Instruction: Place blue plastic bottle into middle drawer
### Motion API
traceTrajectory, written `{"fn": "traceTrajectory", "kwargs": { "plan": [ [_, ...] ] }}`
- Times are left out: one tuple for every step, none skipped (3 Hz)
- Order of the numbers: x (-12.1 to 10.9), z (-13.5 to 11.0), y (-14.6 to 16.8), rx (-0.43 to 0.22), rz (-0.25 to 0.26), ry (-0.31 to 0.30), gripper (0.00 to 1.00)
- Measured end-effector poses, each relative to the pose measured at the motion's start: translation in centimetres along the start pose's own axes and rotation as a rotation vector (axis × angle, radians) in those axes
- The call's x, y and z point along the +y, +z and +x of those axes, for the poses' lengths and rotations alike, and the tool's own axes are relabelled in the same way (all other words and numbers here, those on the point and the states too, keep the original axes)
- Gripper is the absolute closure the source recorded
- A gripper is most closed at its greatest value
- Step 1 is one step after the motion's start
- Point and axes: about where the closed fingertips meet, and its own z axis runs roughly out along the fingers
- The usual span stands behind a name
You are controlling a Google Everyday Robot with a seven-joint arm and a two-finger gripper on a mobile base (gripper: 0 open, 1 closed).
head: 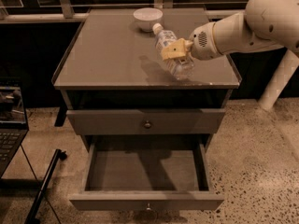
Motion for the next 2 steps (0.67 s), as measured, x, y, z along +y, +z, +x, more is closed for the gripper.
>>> {"fn": "traceTrajectory", "kwargs": {
  "plan": [
    [0.9, 0.2, 0.7, 0.044, -0.033, -0.02, 1.0],
    [3.8, 3.7, 0.8, 0.125, -0.117, -0.061, 1.0]
  ]
}}
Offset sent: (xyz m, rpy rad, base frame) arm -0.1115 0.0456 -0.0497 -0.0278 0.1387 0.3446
